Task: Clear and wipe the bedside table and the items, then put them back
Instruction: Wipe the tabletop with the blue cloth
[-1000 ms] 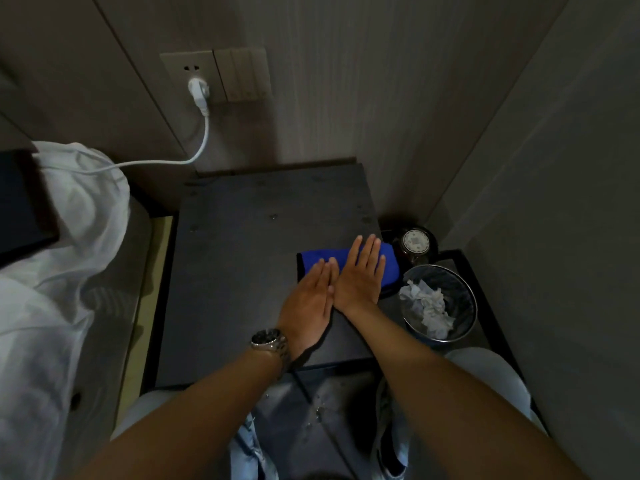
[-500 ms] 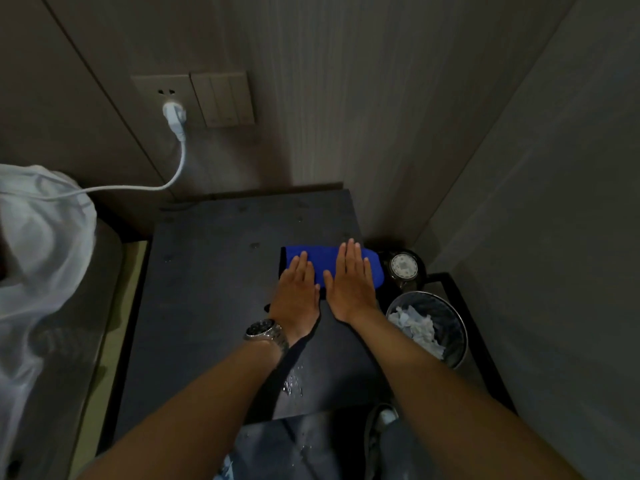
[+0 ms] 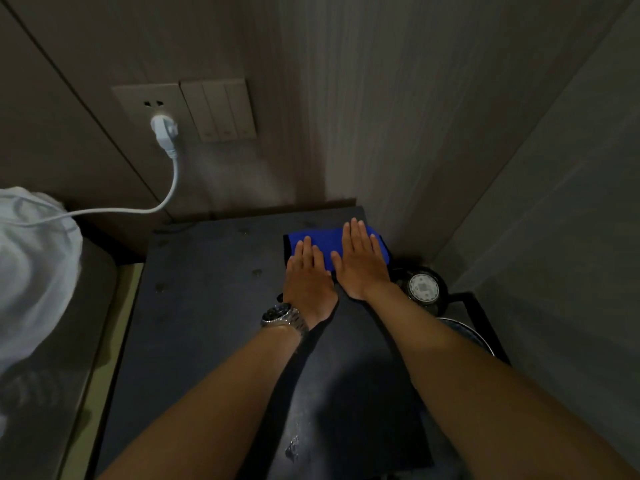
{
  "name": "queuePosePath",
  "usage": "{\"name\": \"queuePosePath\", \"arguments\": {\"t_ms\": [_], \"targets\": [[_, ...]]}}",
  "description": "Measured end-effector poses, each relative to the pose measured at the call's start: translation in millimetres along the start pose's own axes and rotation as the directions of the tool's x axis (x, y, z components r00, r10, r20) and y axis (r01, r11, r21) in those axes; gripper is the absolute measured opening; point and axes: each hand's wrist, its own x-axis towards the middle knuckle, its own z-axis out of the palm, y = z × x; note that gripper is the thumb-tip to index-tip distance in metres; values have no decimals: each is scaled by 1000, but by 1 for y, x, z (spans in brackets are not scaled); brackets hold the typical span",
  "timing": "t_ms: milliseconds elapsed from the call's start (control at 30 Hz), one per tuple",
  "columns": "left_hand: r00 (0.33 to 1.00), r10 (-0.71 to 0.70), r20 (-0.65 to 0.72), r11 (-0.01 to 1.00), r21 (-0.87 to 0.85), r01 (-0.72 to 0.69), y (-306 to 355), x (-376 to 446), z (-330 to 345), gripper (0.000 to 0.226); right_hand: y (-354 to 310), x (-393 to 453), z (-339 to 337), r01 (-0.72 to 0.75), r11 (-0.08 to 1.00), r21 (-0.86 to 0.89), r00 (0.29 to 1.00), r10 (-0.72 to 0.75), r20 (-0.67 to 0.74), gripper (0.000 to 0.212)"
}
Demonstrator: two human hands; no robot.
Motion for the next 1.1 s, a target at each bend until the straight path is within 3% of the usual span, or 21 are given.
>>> {"name": "queuePosePath", "arguments": {"t_ms": [533, 667, 767, 1100], "targets": [[1000, -5, -26, 1000, 15, 5, -20, 55, -11, 67, -10, 57, -9, 30, 998, -61, 996, -34, -79, 67], [1000, -4, -15, 1000, 26, 4, -25, 56, -14, 66, -17, 57, -12, 42, 997, 66, 990, -33, -134, 60], [1000, -13, 11, 998, 57, 13, -27, 57, -17, 66, -23, 56, -11, 71, 995, 67, 980, -57, -191, 53], [999, -21, 34, 998, 64, 18, -67, 41, -28, 65, -62, 51, 7, 102, 995, 17, 993, -100, -68, 63]]}}
